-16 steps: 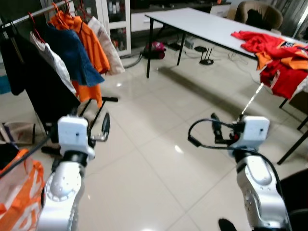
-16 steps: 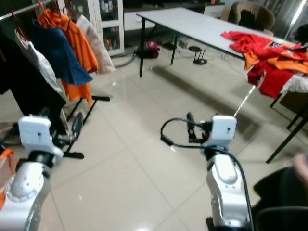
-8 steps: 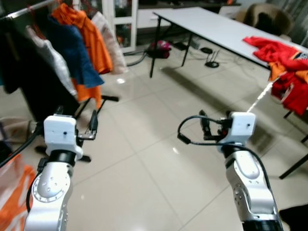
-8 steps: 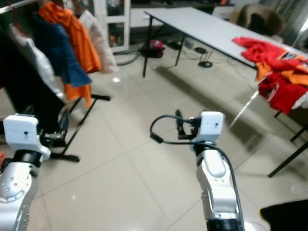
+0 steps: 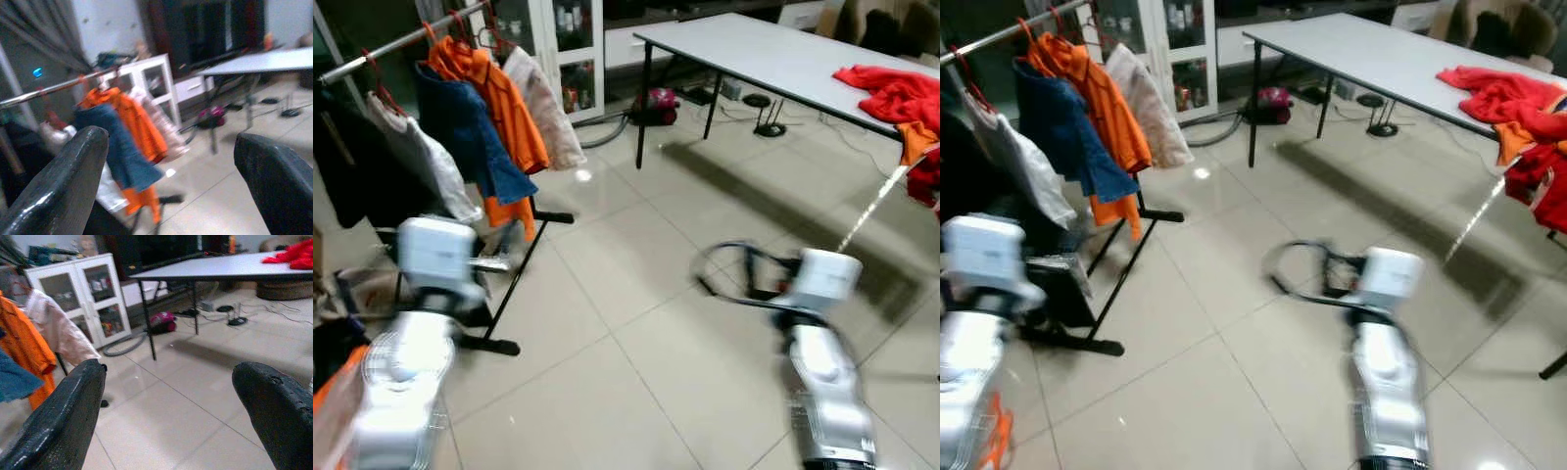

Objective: Hang hanger

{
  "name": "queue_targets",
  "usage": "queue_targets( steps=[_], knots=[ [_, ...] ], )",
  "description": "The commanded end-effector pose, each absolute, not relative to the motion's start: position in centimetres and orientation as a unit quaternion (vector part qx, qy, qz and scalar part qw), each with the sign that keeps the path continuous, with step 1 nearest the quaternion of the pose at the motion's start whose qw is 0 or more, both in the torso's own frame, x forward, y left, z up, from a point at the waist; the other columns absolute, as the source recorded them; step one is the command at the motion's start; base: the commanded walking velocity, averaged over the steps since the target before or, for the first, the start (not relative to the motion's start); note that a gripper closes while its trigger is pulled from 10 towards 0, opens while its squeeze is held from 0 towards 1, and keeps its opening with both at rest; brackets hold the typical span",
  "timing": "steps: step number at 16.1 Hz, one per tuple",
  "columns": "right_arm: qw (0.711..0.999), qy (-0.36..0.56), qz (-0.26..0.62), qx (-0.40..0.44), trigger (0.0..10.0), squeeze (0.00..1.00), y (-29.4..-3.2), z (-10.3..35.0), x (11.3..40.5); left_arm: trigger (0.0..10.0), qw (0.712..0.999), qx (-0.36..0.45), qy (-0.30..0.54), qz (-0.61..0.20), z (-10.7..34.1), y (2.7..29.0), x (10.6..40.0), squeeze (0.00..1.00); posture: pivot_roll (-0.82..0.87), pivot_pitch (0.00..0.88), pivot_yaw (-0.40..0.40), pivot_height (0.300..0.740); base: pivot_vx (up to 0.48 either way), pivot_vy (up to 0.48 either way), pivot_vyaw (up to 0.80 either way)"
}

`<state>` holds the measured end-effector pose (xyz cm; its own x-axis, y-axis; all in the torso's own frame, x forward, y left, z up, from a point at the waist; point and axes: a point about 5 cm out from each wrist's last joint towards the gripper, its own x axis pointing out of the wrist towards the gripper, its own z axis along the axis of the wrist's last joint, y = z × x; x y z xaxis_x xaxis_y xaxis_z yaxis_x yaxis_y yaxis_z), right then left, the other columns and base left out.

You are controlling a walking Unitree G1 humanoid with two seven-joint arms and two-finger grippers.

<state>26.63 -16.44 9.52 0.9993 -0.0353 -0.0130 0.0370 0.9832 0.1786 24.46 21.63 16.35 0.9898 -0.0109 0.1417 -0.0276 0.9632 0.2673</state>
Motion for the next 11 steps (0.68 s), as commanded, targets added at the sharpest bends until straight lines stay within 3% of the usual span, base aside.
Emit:
queue_targets(
  steps=[1,6,8,11],
  knots=[
    [0.997,-0.015,-0.036,0.065,10.0,0.0,-17.6,10.3,26.7,10.0,0.989,0.128,-0.073,-0.02,16.6,20.7,25.0,0.0,0.03,0.0,0.049,0.74,0.439,0.0,0.0],
    [0.999,-0.004,-0.021,0.033,10.0,0.0,-17.5,10.4,26.2,10.0,0.995,0.089,-0.051,-0.006,15.1,20.9,24.4,0.0,-0.01,0.0,0.032,0.74,0.45,0.0,0.0],
    [0.998,0.003,-0.033,0.056,10.0,0.0,-17.9,10.0,25.8,10.0,0.995,0.085,-0.046,-0.005,14.7,20.7,24.4,0.0,-0.02,0.0,0.023,0.74,0.465,0.0,0.0],
    [0.997,0.01,-0.046,0.058,10.0,0.0,-18.5,9.7,25.8,10.0,0.995,0.085,-0.047,-0.004,14.5,20.4,24.3,0.0,-0.02,0.0,0.011,0.74,0.465,0.0,-0.8]
  ],
)
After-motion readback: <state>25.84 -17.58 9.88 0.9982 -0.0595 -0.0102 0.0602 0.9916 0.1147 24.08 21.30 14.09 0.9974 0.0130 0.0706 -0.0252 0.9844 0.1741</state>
